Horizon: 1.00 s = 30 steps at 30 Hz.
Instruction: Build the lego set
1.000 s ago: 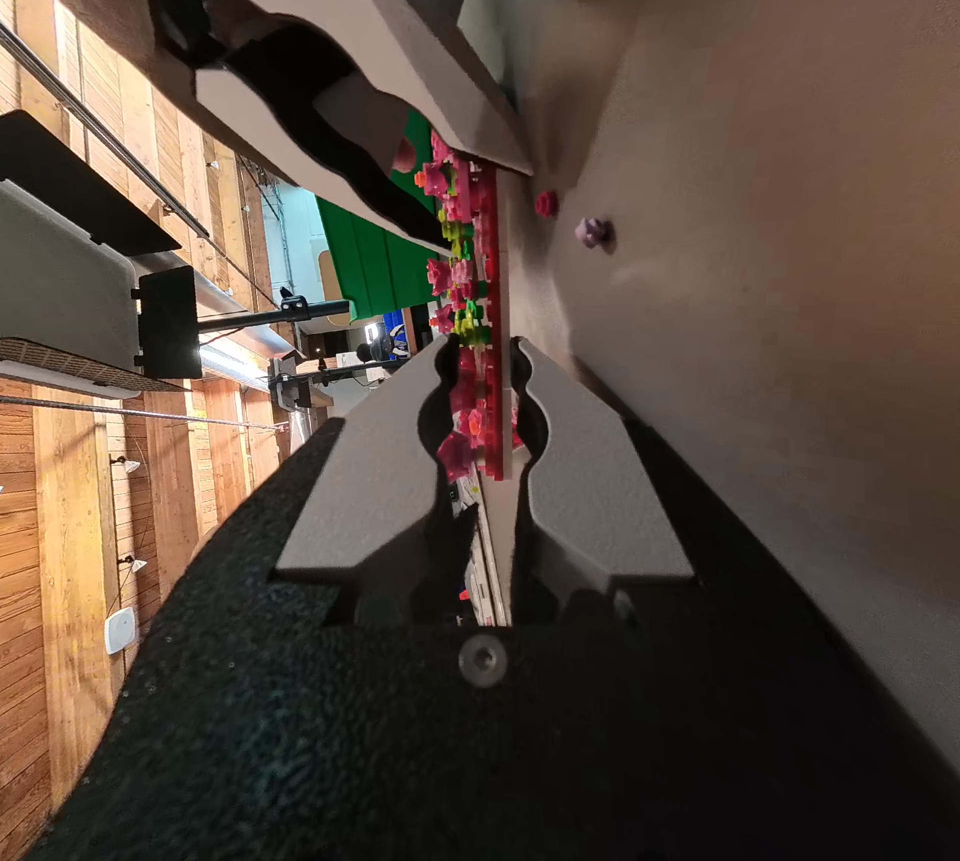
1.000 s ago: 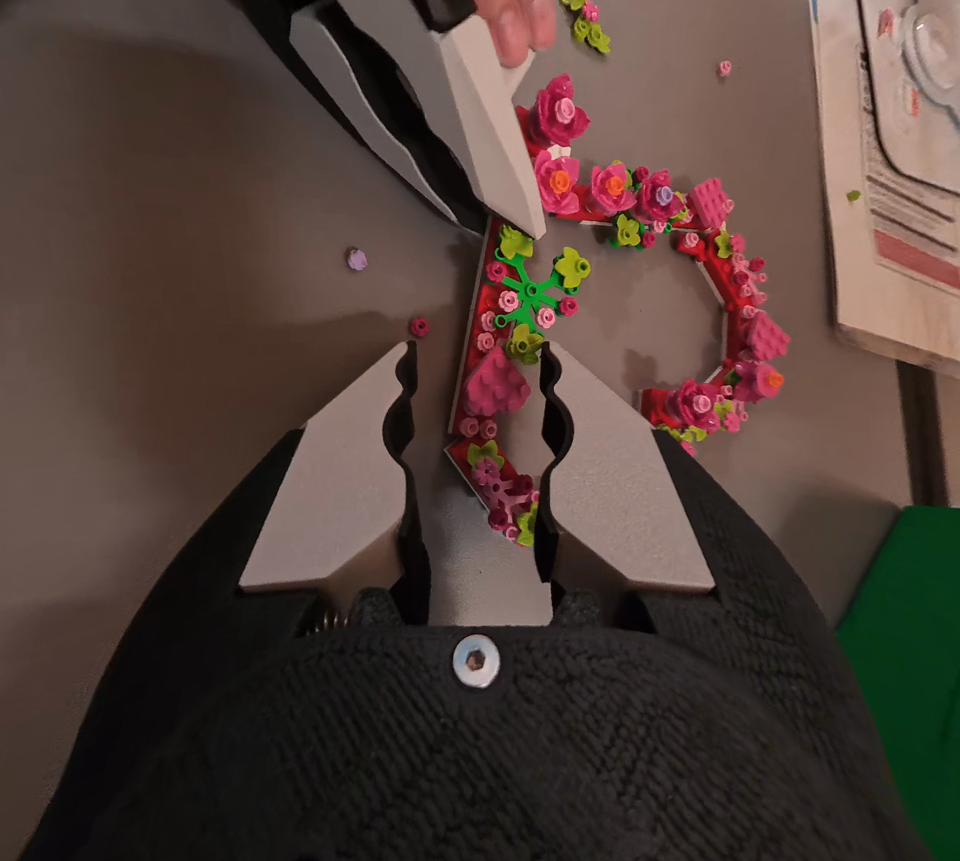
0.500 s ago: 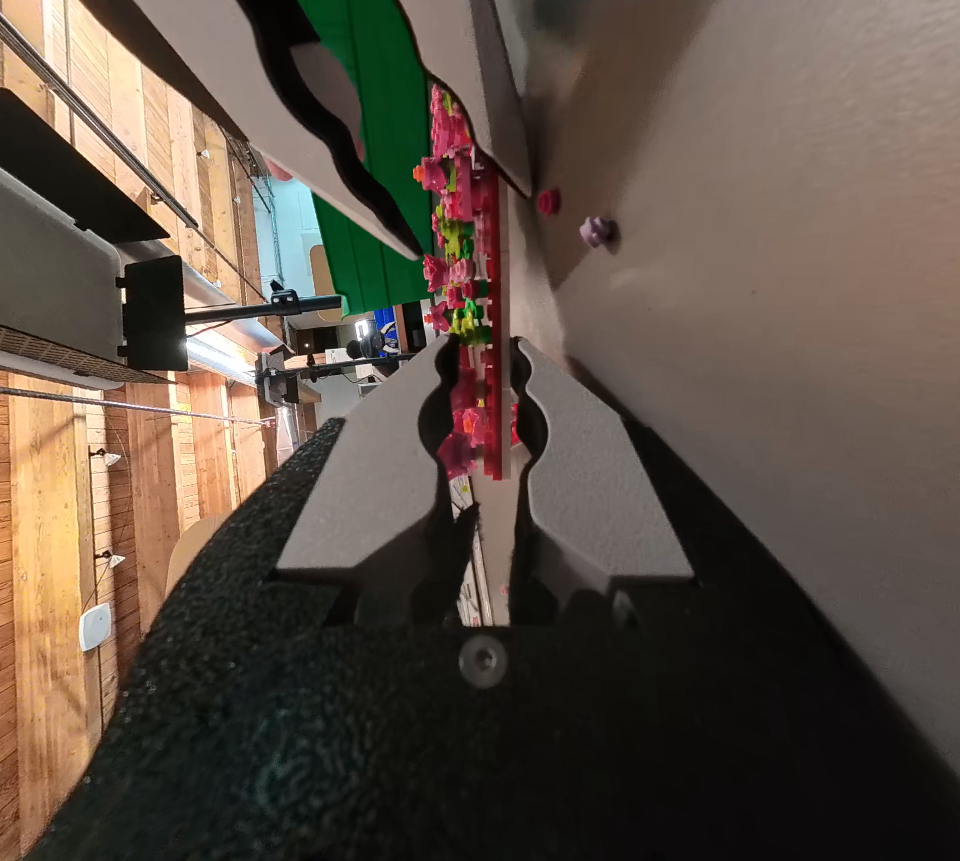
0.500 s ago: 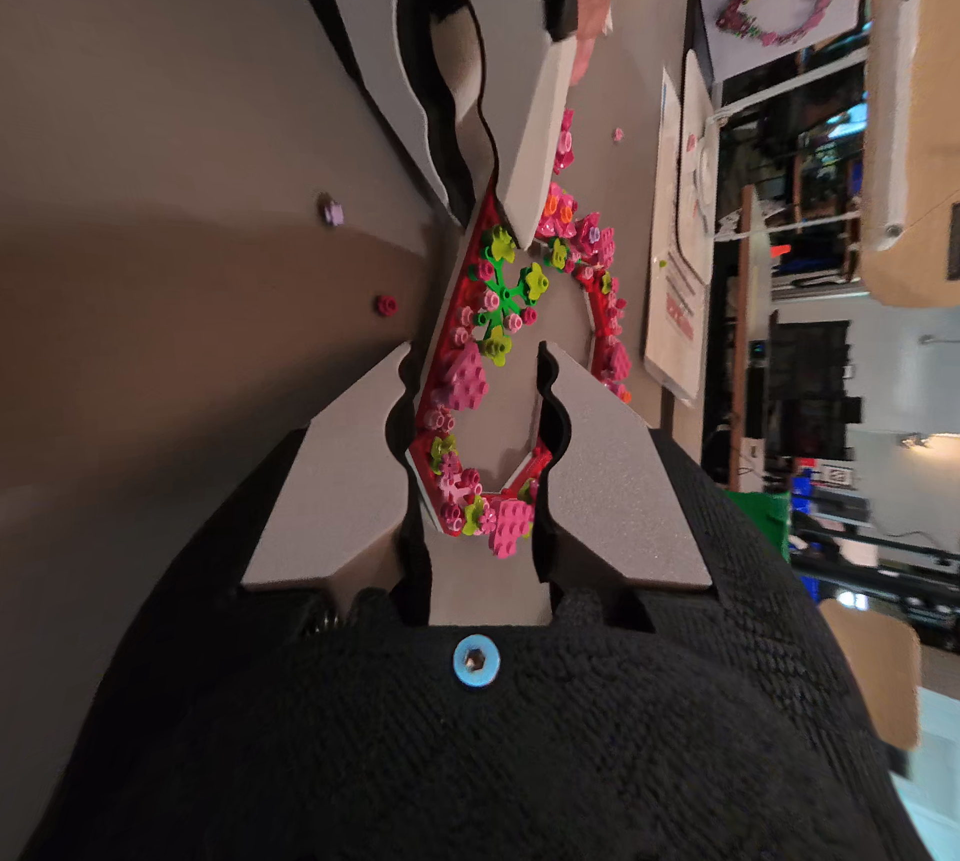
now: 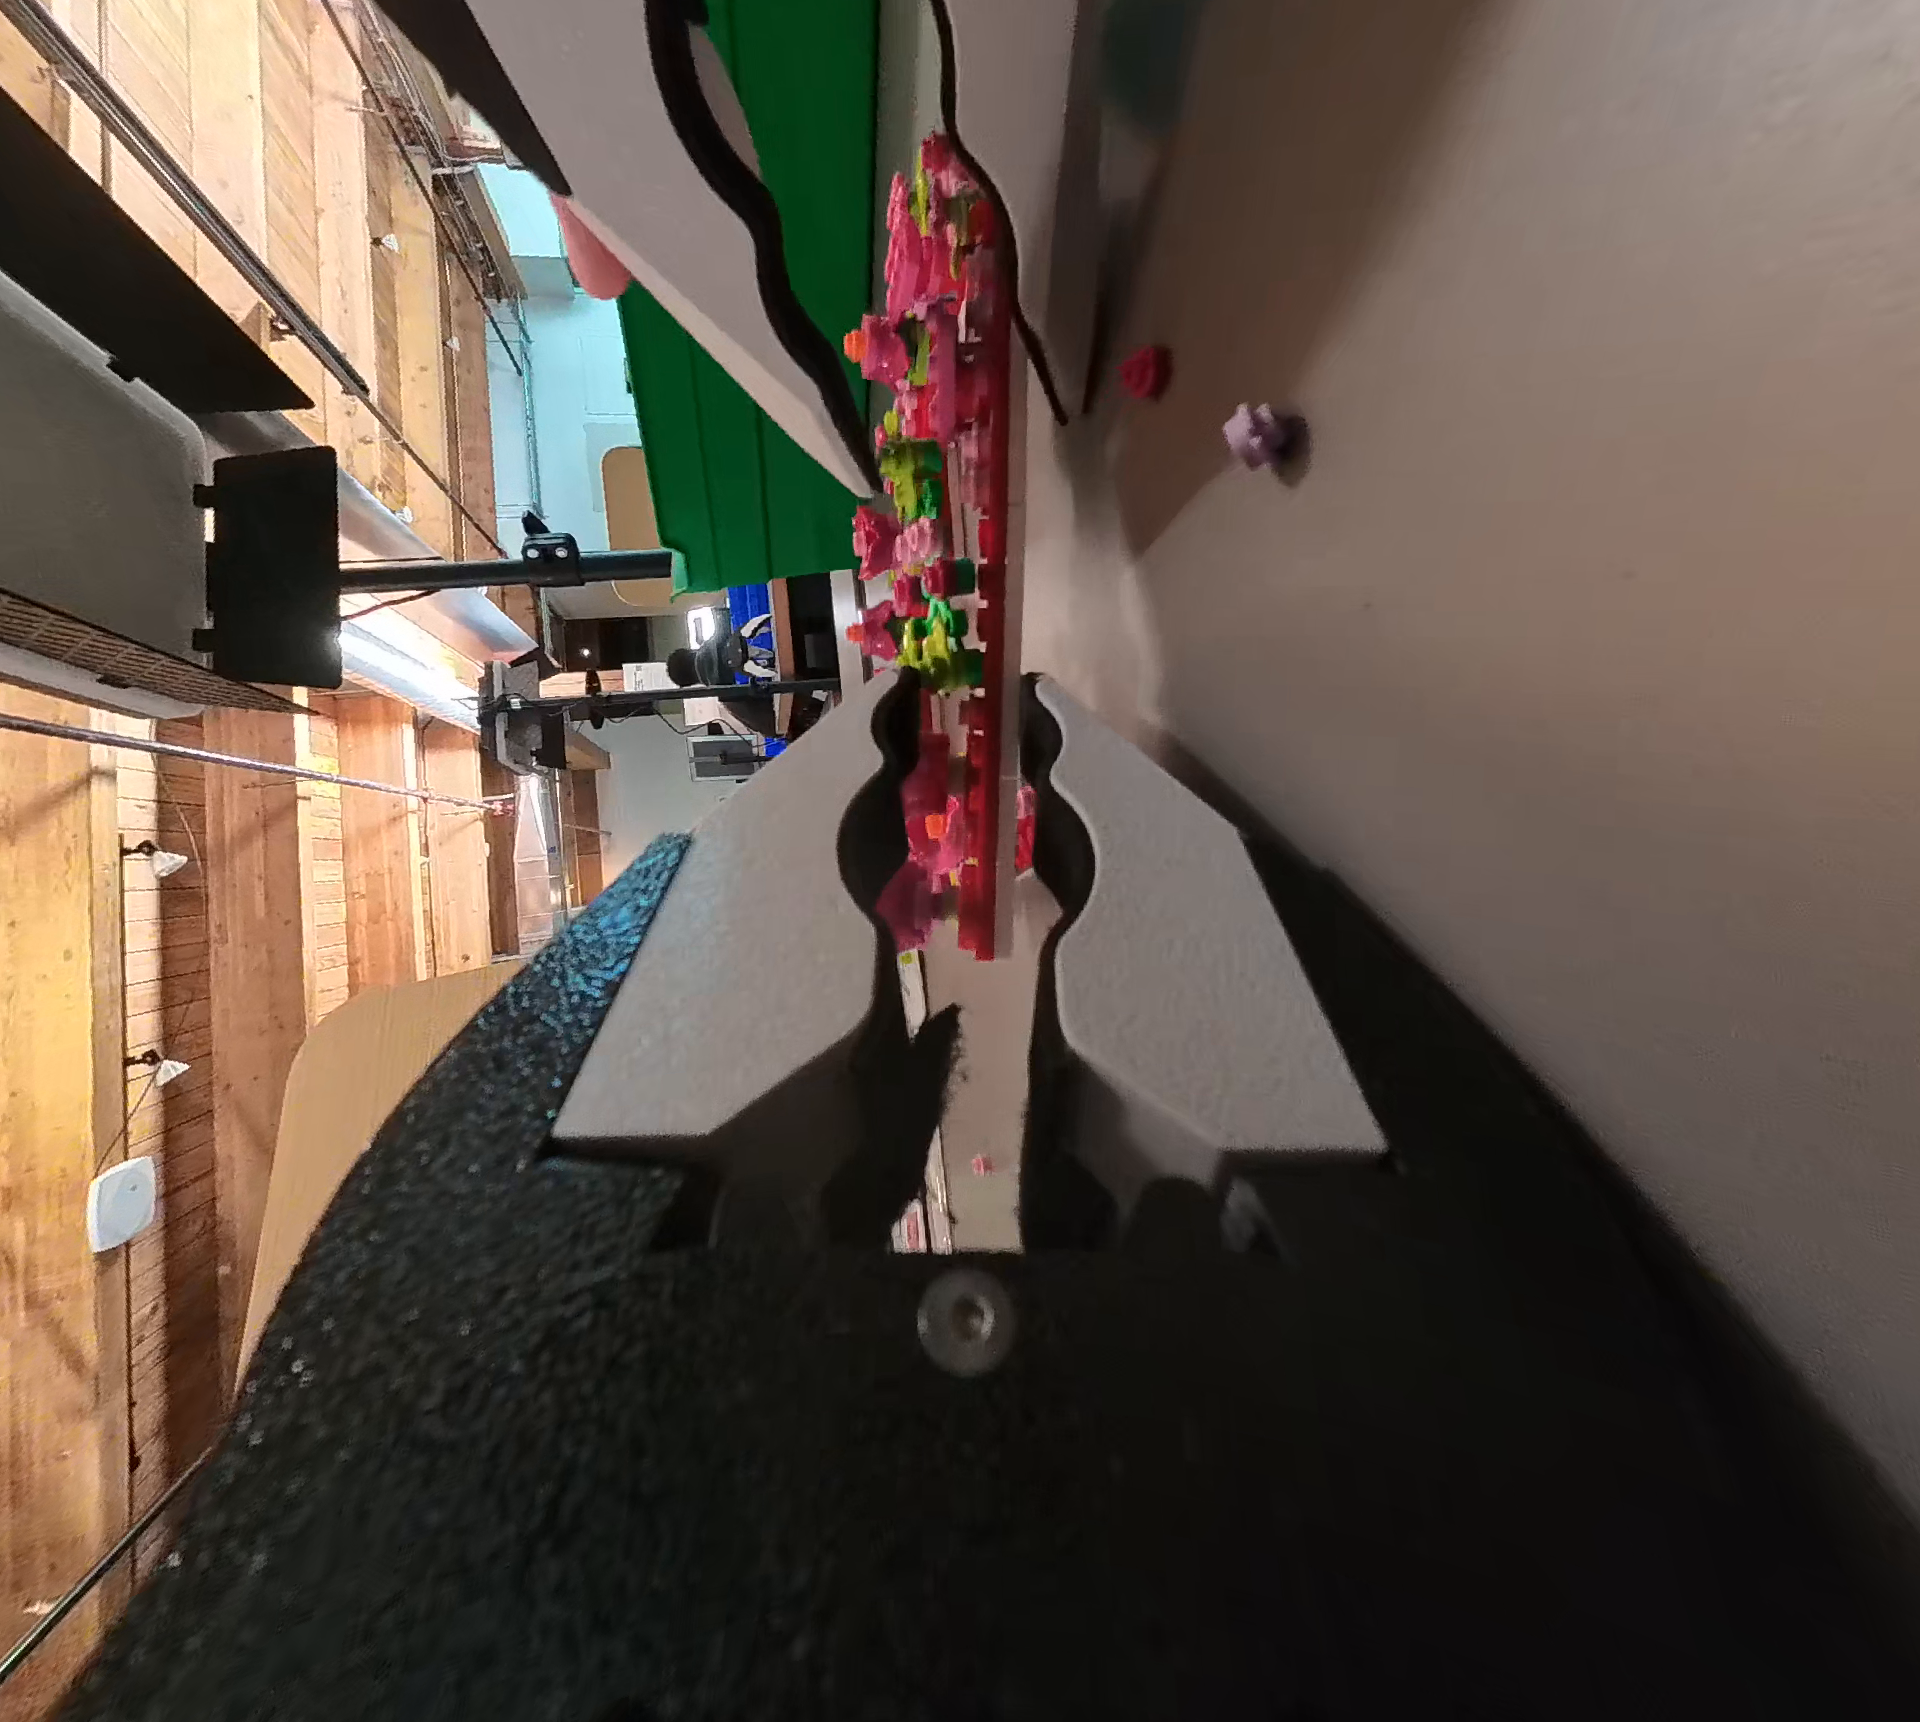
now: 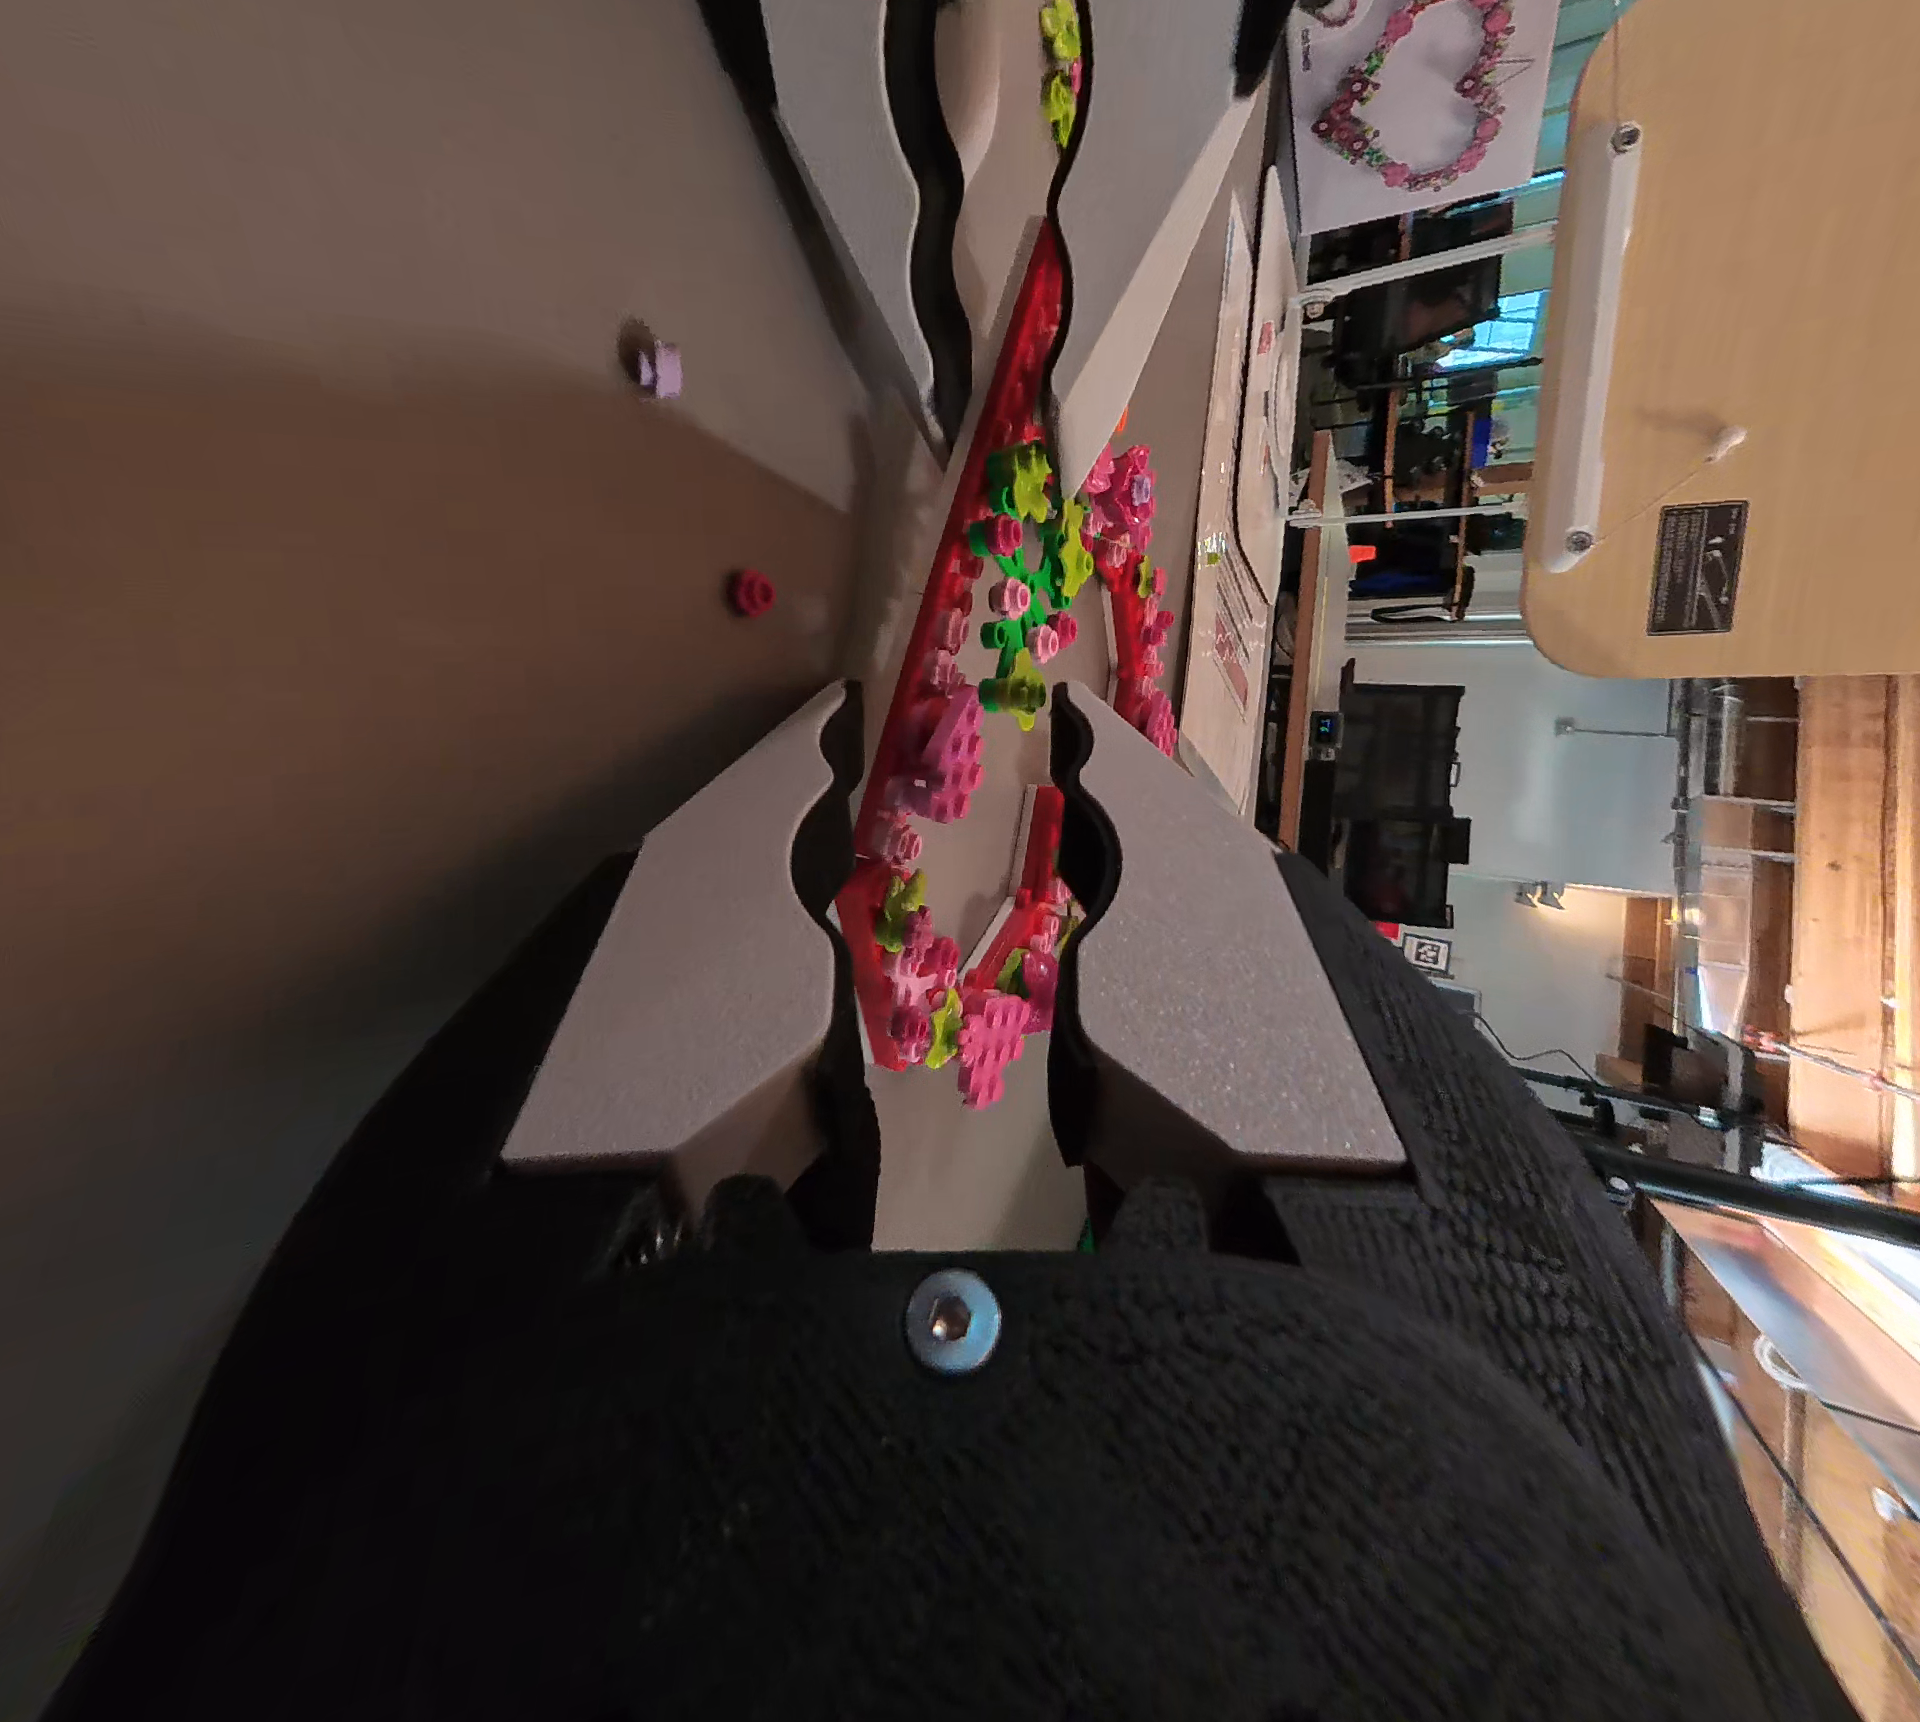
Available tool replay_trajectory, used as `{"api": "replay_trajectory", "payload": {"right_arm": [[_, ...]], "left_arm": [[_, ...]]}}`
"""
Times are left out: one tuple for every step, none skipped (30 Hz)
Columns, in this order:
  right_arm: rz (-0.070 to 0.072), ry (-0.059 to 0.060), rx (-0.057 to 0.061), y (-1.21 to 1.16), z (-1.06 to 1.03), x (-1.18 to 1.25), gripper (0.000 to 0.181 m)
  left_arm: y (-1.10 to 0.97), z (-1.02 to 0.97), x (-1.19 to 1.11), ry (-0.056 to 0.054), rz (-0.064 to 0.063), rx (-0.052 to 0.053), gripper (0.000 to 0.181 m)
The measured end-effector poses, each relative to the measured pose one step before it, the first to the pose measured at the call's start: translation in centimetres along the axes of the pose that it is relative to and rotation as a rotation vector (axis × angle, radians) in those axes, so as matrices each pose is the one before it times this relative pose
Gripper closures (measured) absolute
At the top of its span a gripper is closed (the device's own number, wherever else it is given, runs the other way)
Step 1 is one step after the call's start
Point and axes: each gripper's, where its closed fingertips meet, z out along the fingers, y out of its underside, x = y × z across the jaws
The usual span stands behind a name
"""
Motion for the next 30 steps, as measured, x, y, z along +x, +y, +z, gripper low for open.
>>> {"api": "replay_trajectory", "payload": {"right_arm": [[0.0000, 0.0039, -0.0027, 0.108, 0.047, 0.014, 0.148], [0.0046, -0.0009, -0.0019, 0.105, 0.046, -0.042, 0.149], [0.0110, -0.0030, -0.0007, 0.076, 0.051, -0.039, 0.151], [0.0132, -0.0050, 0.0014, 0.035, 0.026, -0.013, 0.152], [0.0129, -0.0063, 0.0016, 0.020, 0.005, -0.007, 0.152], [0.0114, -0.0076, 0.0009, 0.011, 0.010, -0.036, 0.152], [0.0073, -0.0042, 0.0009, 0.013, 0.014, -0.027, 0.153], [0.0020, -0.0008, 0.0002, 0.003, 0.012, -0.007, 0.153], [0.0018, -0.0012, -0.0013, -0.005, 0.011, -0.002, 0.153], [0.0017, -0.0018, -0.0025, 0.006, 0.015, -0.004, 0.153], [-0.0014, -0.0006, -0.0027, -0.008, 0.021, -0.002, 0.153], [-0.0031, 0.0007, -0.0032, -0.004, 0.012, -0.001, 0.154], [-0.0008, 0.0011, -0.0041, 0.007, 0.026, 0.000, 0.154], [-0.0012, -0.0004, -0.0026, -0.002, 0.017, -0.002, 0.154], [0.0013, -0.0018, -0.0018, -0.006, 0.014, 0.006, 0.154], [0.0050, -0.0020, -0.0008, 0.000, 0.018, 0.006, 0.154], [0.0088, -0.0013, 0.0005, -0.023, 0.042, 0.008, 0.154], [0.0099, -0.0024, 0.0010, -0.015, 0.034, 0.007, 0.154], [0.0151, -0.0050, 0.0022, -0.018, 0.034, 0.007, 0.154], [0.0223, -0.0080, 0.0031, -0.006, 0.035, 0.008, 0.154], [0.0227, -0.0088, 0.0028, 0.004, 0.034, 0.001, 0.154], [0.0185, -0.0085, 0.0040, 0.004, 0.011, -0.008, 0.155], [0.0155, -0.0073, 0.0022, 0.024, 0.009, -0.001, 0.154], [0.0157, -0.0075, 0.0036, -0.018, 0.002, -0.010, 0.155], [0.0159, -0.0058, 0.0035, -0.001, 0.027, -0.012, 0.155], [0.0133, -0.0053, 0.0045, -0.023, 0.017, -0.013, 0.155], [0.0112, -0.0054, 0.0026, 0.005, 0.008, -0.006, 0.155], [0.0077, -0.0054, 0.0023, -0.003, 0.001, -0.003, 0.155], [0.0039, -0.0047, 0.0020, -0.006, 0.015, -0.013, 0.155], [0.0032, -0.0036, 0.0009, 0.007, 0.000, 0.001, 0.154]], "left_arm": [[-0.020, 0.002, 0.009, 0.0012, -0.0031, 0.0013, 0.165], [-0.044, 0.001, 0.011, 0.0018, -0.0032, 0.0024, 0.164], [-0.014, -0.003, 0.011, 0.0013, -0.0015, 0.0014, 0.164], [-0.020, -0.002, 0.021, 0.0005, -0.0002, 0.0013, 0.164], [-0.007, -0.001, 0.013, 0.0004, -0.0010, 0.0010, 0.164], [0.002, 0.013, 0.016, 0.0013, -0.0003, 0.0000, 0.164], [-0.004, 0.012, 0.024, 0.0007, 0.0004, -0.0001, 0.164], [0.007, 0.014, 0.021, 0.0010, -0.0002, -0.0003, 0.164], [0.000, 0.005, 0.031, 0.0018, -0.0010, 0.0010, 0.164], [0.010, 0.010, 0.029, 0.0016, -0.0014, 0.0009, 0.164], [0.014, 0.007, 0.015, 0.0017, -0.0019, 0.0000, 0.164], [0.025, 0.028, 0.045, 0.0035, -0.0021, 0.0000, 0.164], [0.030, 0.030, 0.025, 0.0026, -0.0015, -0.0008, 0.164], [0.032, 0.016, 0.018, 0.0007, -0.0007, -0.0006, 0.164], [0.012, 0.010, 0.013, 0.0000, 0.0006, -0.0002, 0.164], [0.023, 0.012, 0.012, -0.0001, 0.0016, -0.0014, 0.164], [0.047, 0.017, 0.015, 0.0003, 0.0027, -0.0029, 0.164], [0.038, 0.015, 0.023, 0.0001, 0.0032, -0.0014, 0.164], [0.032, 0.013, 0.022, 0.0005, 0.0015, -0.0010, 0.164], [0.031, 0.007, 0.013, 0.0007, 0.0002, -0.0010, 0.164], [0.015, 0.012, 0.005, 0.0007, 0.0001, 0.0000, 0.164], [-0.017, 0.002, 0.000, -0.0004, 0.0010, 0.0007, 0.164], [-0.008, -0.008, -0.005, -0.0003, 0.0019, 0.0005, 0.164], [-0.012, -0.001, 0.018, 0.0011, 0.0013, 0.0003, 0.164], [0.019, 0.000, 0.014, 0.0012, 0.0001, -0.0008, 0.164], [0.010, 0.000, 0.009, 0.0015, 0.0016, -0.0011, 0.163], [-0.007, -0.005, -0.008, -0.0011, 0.0022, 0.0005, 0.163], [-0.002, -0.007, 0.006, 0.0000, 0.0024, 0.0001, 0.163], [-0.050, -0.009, -0.032, -0.0015, 0.0027, 0.0023, 0.162], [-0.037, -0.013, -0.035, -0.0037, 0.0047, 0.0024, 0.162]]}}
